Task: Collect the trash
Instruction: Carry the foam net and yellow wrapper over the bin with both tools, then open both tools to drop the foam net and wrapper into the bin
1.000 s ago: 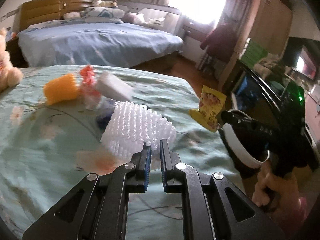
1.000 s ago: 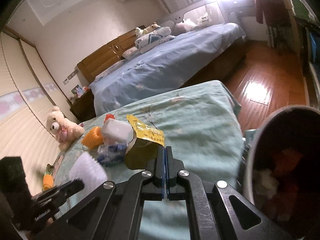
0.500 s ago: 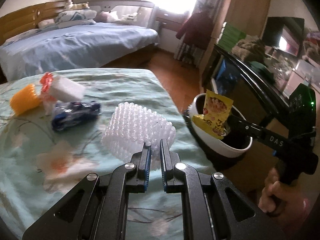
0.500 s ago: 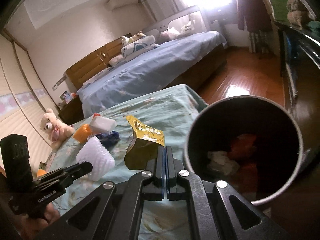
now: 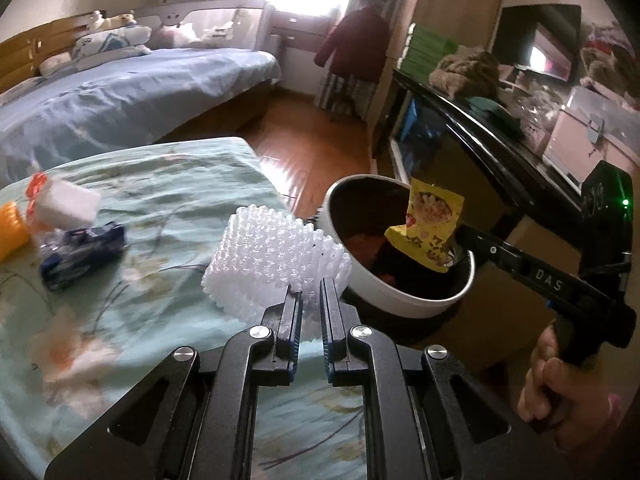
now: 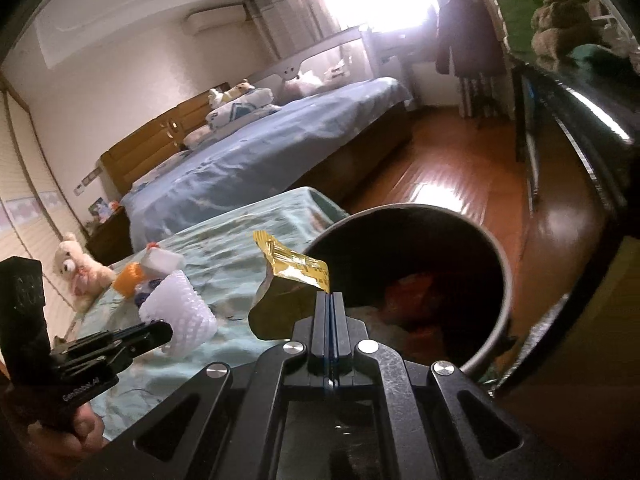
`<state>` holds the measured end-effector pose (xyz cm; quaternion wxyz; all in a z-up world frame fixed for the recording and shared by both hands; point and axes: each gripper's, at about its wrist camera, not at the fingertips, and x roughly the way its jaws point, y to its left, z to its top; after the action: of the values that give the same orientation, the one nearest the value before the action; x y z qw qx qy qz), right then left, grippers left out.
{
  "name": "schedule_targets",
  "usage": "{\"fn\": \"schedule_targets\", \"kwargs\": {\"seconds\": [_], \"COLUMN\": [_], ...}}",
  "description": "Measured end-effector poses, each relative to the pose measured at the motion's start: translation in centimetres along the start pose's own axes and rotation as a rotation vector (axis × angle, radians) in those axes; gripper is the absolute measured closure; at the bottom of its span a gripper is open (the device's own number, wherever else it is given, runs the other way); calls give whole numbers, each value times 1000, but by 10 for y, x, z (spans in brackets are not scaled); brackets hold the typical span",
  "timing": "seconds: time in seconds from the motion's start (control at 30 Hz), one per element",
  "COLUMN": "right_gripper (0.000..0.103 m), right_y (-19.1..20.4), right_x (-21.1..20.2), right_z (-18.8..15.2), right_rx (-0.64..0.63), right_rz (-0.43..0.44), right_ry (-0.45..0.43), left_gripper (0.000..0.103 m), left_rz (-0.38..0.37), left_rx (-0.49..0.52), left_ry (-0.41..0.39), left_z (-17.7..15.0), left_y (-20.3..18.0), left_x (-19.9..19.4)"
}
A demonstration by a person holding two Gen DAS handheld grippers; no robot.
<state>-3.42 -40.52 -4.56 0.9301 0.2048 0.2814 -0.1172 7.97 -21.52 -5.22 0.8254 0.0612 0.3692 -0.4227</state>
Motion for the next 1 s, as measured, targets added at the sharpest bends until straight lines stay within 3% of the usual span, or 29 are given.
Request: {"fn": "schedule_targets", "kwargs": {"seconds": [1.0], "right_gripper": [103], "right_y": [-55], "right_x": [3], "right_z": [-4], "right_rx": [47], "right_rz": [-142], "right_ry": [10], "left_gripper": [95], "left_rz": [-90], "left_rx": [100], "left_ry": [64], "left_z": [30], "left_y": [-60], "left_x": [57]}}
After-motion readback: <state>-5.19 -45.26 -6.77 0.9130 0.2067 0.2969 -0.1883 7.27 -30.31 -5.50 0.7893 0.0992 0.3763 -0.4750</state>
